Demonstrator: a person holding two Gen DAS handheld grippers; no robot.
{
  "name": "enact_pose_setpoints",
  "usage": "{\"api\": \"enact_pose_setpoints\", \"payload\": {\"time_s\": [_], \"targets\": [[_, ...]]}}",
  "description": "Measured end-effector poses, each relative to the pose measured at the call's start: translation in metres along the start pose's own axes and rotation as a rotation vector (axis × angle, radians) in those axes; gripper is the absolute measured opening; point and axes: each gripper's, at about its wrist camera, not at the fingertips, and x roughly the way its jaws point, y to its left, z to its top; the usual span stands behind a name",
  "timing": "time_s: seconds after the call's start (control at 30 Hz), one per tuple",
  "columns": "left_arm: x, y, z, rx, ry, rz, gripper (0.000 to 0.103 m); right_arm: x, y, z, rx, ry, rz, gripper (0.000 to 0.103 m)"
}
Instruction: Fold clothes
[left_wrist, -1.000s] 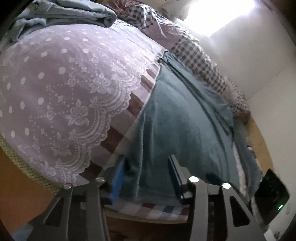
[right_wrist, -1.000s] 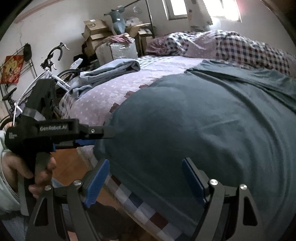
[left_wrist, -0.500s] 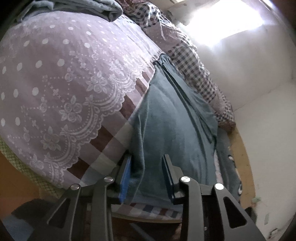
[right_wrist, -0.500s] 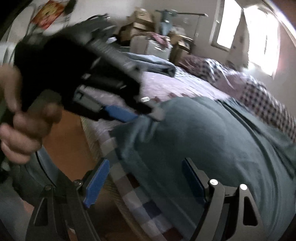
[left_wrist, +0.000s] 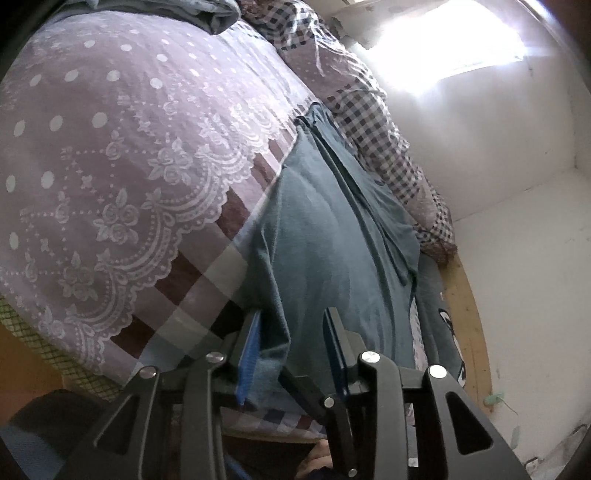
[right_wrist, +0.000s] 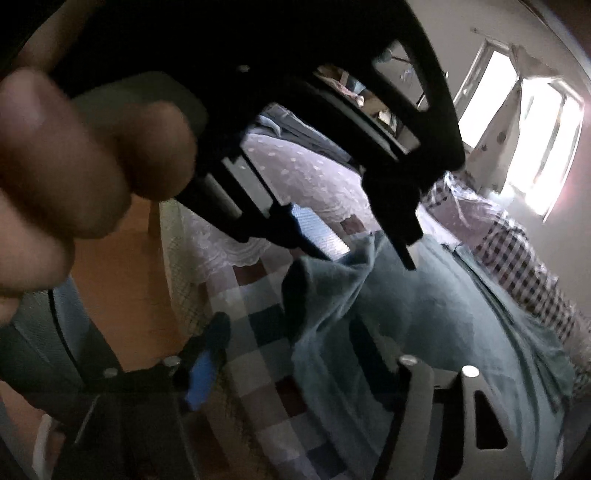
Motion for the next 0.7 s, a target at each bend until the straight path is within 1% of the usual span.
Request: {"api": "enact_pose_setpoints", "payload": {"time_s": [0.13,0.23,0.27,0.3,0.4,0.53,0.6,0.7], "targets": [[-0.002,0.003,0.0,-0.008,-0.01,0.009,0.035,0.004,0.0,0.001,-0.004,0.003,-0.005,0.053],[-0.004,0.006,0.0,-0.02,-0.014,0.019,0.035,0.006,0.001,0.0,-0.004,0.01,0.007,0.036],[-0.004,0.006,0.0,-0.022,-0.017,0.022,0.035,0.006,0.001,0.0,-0.007,0.014,0.006,0.023],[-0.005,0.006,0.0,-0.023,-0.019,0.025,0.035,0.007,0.0,0.0,-0.01,0.019,0.004,0.014],[-0.008,0.007,0.0,-0.022,-0.033,0.047,0.036,0.006,-0.005,-0.002,0.006,0.033,0.006,0.006],[-0.013,0.011,-0.001,-0.036,-0.055,0.092,0.044,0.006,-0.023,-0.002,0.108,0.044,0.065,0.005],[-0.016,0.013,-0.003,-0.048,-0.061,0.099,0.047,0.003,-0.037,-0.003,0.185,0.043,0.102,0.005],[-0.019,0.016,-0.006,-0.061,-0.06,0.104,0.052,0.003,-0.052,-0.001,0.274,0.041,0.13,0.005]]}}
